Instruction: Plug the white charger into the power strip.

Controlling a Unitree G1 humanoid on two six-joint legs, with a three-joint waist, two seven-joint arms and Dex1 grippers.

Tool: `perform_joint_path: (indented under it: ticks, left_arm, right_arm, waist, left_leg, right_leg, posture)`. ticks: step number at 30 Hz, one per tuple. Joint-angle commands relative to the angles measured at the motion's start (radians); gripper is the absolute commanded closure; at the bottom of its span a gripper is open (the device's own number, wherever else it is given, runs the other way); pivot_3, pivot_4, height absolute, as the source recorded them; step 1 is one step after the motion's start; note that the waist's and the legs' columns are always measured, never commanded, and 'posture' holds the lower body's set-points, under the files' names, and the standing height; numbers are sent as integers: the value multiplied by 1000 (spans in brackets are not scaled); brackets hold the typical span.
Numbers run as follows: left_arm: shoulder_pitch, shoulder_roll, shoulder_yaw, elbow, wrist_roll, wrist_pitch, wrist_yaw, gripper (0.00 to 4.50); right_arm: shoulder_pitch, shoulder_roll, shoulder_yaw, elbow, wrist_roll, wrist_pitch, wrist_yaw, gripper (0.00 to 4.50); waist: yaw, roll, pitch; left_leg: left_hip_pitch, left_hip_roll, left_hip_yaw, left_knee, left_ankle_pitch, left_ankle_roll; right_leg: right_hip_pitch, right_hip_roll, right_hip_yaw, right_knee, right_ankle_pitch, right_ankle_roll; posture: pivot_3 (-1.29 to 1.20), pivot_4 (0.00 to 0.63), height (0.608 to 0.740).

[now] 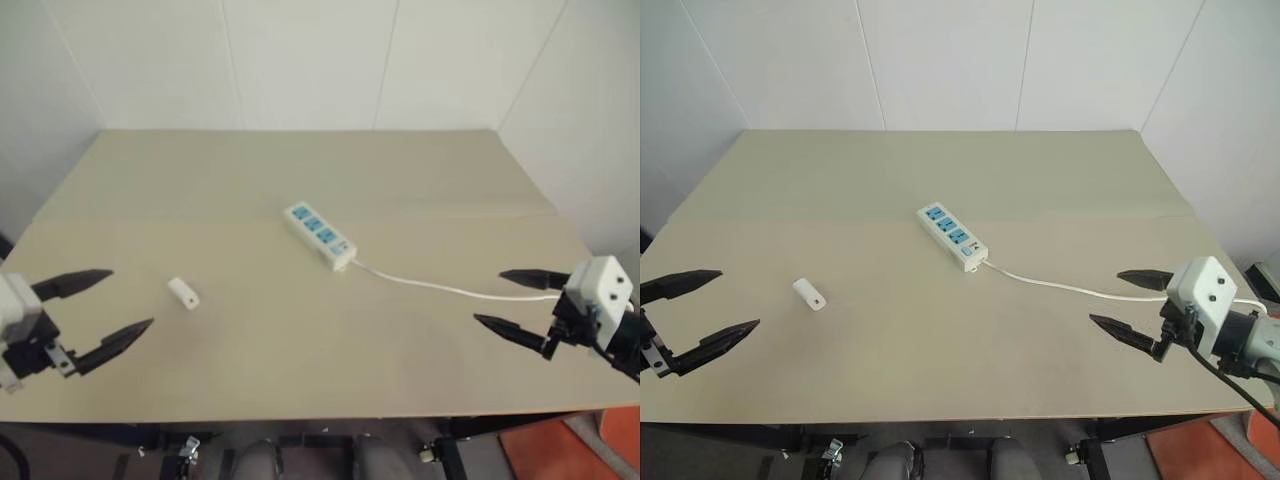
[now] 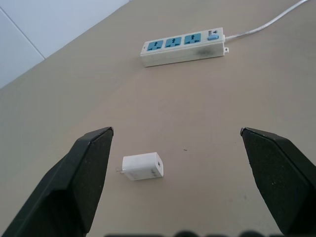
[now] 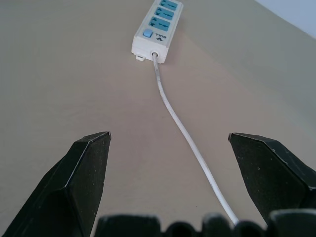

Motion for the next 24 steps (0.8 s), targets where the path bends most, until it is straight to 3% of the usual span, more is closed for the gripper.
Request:
perform_joint_path:
  ticks: [1,12,16,24]
  left_arm:
    - [9,-11,7,-37,-9,-4,12,0]
    - [5,-10,-2,-34,-18,-10,9,0]
    - [-34,-7,-44,-36,-40,-12,15,0]
    - [-104,-10,-135,-32,-44,-15,36,0]
  right_arm:
    - [-16,-6,-11,-7,1,-25,4,9]
    - [-50,11,37,-9,0,-20,-8,9]
    - [-135,86,158,-11,-34,-11,-91,9]
    - [-447,353,505,166,-288,90,-382,9]
  waist:
    - [0,0,0]
    - [-1,0,0]
    - [-3,0,0]
    - [-5,0,0]
  left_leg:
    - [0,0,0,0,0,0]
    - [0,0,0,0,0,0]
    - [1,0,0,0,0,0]
    - [0,1,1,0,0,0]
  right_leg:
    - [0,0,0,0,0,0]
    - [0,0,0,0,0,0]
    - [0,0,0,0,0,0]
    - [-2,2,2,1,1,-2]
  posture:
    - [0,150,740]
    - [0,150,740]
    - [0,150,740]
    - [0,150,740]
